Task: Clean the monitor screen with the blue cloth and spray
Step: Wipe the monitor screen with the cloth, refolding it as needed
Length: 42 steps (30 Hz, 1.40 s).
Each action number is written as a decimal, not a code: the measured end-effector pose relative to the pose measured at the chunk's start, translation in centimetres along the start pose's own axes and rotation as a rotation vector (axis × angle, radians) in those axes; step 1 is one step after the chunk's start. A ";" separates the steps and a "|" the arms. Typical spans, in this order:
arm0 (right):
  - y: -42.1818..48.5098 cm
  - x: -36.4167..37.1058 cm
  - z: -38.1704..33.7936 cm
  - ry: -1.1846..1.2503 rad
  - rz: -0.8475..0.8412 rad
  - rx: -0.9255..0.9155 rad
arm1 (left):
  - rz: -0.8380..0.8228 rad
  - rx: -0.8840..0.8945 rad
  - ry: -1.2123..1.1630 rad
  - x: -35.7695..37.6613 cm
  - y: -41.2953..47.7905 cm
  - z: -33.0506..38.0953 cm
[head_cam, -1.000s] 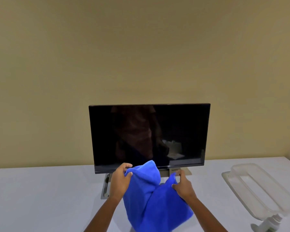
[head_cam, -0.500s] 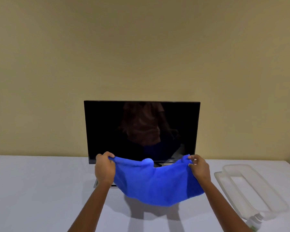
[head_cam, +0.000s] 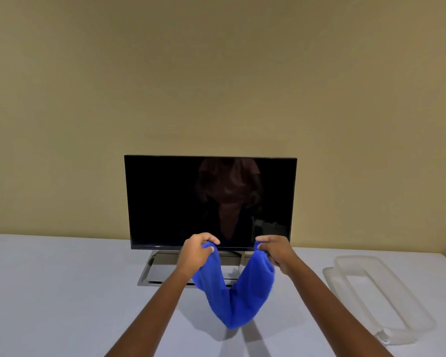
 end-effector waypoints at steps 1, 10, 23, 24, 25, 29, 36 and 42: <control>-0.3 0.8 -0.4 0.066 -0.014 0.024 | -0.042 0.019 0.009 1.0 -0.3 0.9; -0.7 2.9 -0.4 0.404 0.084 0.114 | -0.210 -0.030 -0.180 5.2 -1.7 3.3; -3.8 3.1 1.7 -0.326 -0.099 -0.396 | -0.092 -0.446 -0.794 3.4 -0.8 1.9; -4.4 3.8 3.0 -0.441 -0.192 -0.390 | -0.090 -0.462 -0.840 3.1 -0.6 2.1; -4.9 4.4 4.1 -0.538 -0.261 -0.381 | -0.086 -0.469 -0.866 2.6 -0.5 2.2; -4.3 2.2 4.6 -0.552 -0.166 -0.383 | -0.015 -0.478 -0.853 -0.2 -0.2 1.4; -2.9 0.6 -2.9 -0.636 -0.224 -0.619 | 0.042 -0.638 -0.768 -1.6 -0.2 -5.1; -2.7 0.1 -4.1 -0.394 -0.105 -0.581 | -0.023 -0.643 -0.674 -0.2 -0.6 -6.5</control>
Point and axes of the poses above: each hand's wrist, its own y-axis towards the middle knuckle, its own x-axis out of the palm, z = x × y, the point moved 8 cm from there along y, towards the middle knuckle, and after that the axes turned 14 degrees about -x, right-handed, at the moved point
